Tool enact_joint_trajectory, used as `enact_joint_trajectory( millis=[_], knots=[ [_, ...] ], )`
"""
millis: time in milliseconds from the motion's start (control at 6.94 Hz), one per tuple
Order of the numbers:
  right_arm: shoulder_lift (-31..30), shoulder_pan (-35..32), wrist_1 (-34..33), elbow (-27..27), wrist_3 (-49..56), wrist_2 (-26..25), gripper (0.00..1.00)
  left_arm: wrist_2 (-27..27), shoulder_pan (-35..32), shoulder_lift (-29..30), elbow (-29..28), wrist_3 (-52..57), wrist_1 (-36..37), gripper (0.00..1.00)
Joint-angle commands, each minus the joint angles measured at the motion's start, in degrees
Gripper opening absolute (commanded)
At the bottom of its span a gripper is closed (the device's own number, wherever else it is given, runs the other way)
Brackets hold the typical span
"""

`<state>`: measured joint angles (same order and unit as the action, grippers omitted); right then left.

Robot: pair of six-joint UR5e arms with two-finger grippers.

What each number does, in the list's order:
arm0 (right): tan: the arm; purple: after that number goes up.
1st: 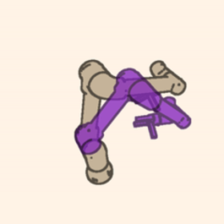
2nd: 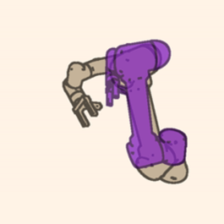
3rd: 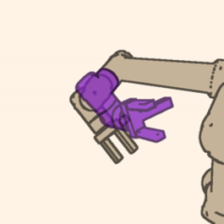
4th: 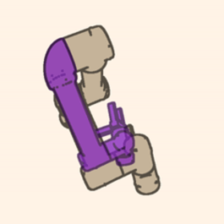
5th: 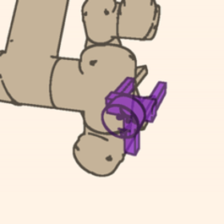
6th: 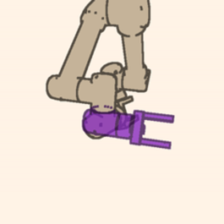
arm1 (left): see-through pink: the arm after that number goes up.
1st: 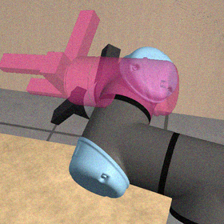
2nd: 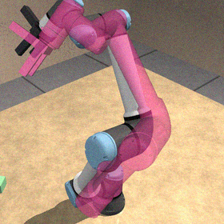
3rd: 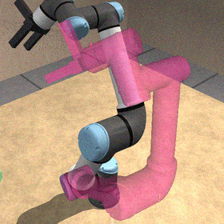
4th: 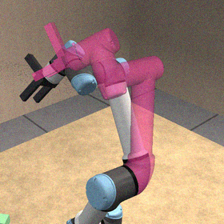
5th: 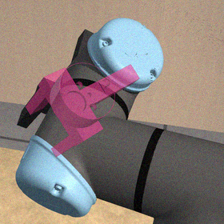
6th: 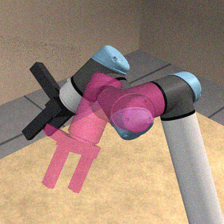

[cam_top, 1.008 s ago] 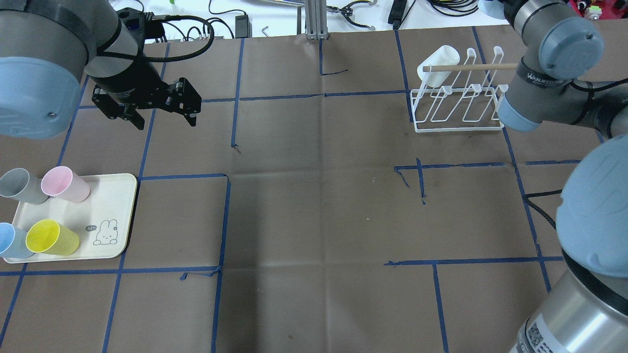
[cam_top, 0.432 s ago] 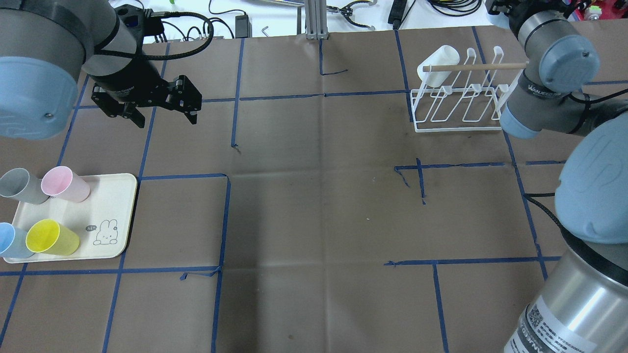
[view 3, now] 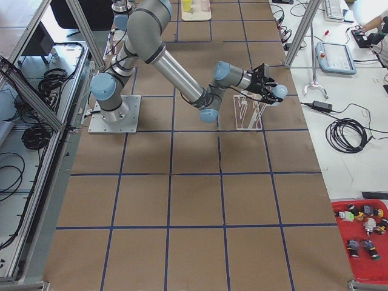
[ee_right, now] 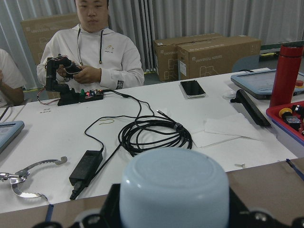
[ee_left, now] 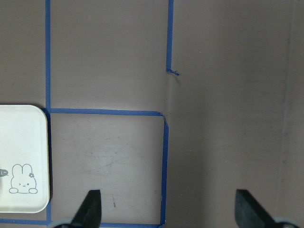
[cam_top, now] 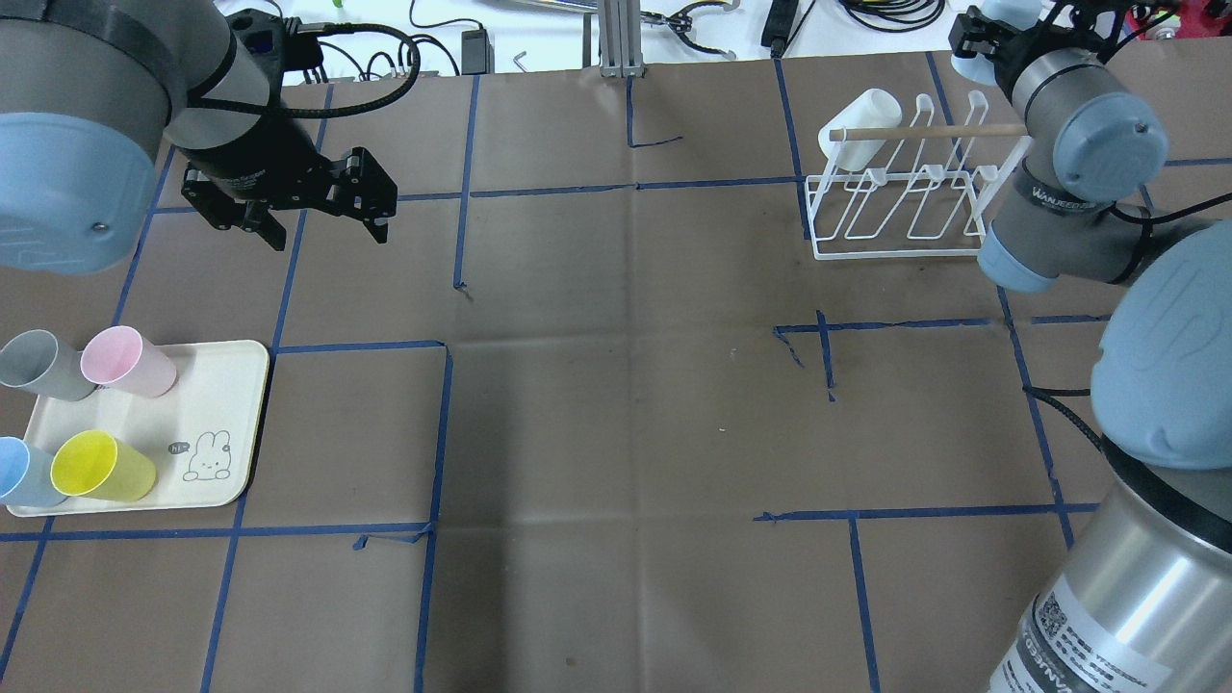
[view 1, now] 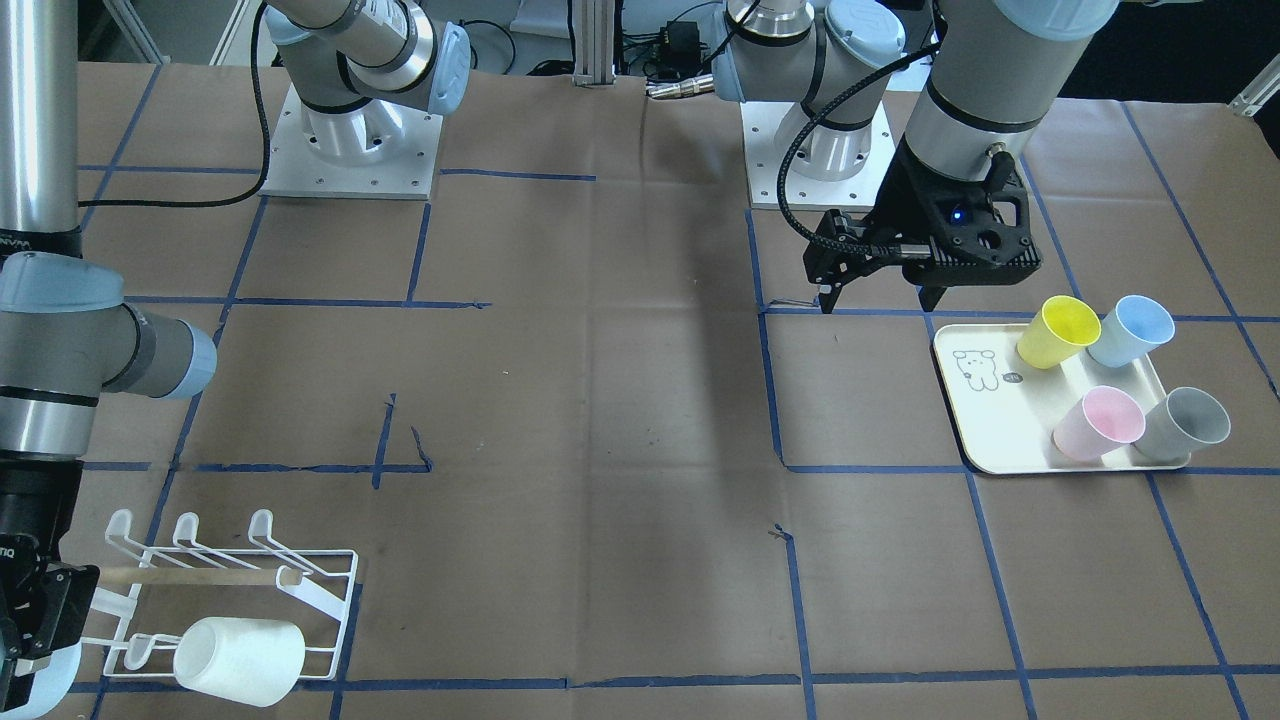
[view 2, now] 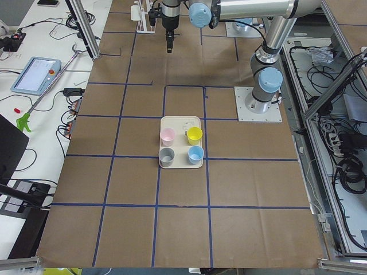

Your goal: Transfer IKEA cup to right arm and place on rack

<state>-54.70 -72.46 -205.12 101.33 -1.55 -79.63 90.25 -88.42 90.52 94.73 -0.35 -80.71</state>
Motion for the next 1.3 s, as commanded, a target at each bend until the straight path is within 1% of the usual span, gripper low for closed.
enact_joint_trajectory(
  millis=[0, 144, 288, 864, 1008, 1152],
  knots=[
    [0.0, 0.5, 0.2, 1.8, 1.5, 0.0, 0.11, -0.1, 0.0, 0.1, -0.1, 0.0, 0.0, 0.99],
    [-0.1, 0.6, 0.2, 2.1, 2.0, -0.2, 0.37, 0.0, 0.0, 0.2, -0.1, 0.0, 0.0, 0.99],
    [-0.2, 0.6, 0.9, 2.1, 2.0, -0.4, 0.99, 0.1, 0.0, 0.3, -0.1, 0.1, 0.0, 0.99],
    [-1.2, 0.3, 1.1, 1.5, 0.9, -0.5, 1.00, 0.0, 0.0, 0.3, -0.2, 0.1, 0.1, 0.99],
    [-2.6, 0.1, 1.3, 1.5, 0.9, -0.8, 1.00, 0.0, 0.0, 0.3, -0.2, 0.1, 0.3, 0.99],
    [-4.4, 0.1, 3.0, 1.5, 0.9, -0.9, 1.00, 0.0, 0.0, 0.4, -0.1, 0.1, 0.5, 0.99]
  ],
)
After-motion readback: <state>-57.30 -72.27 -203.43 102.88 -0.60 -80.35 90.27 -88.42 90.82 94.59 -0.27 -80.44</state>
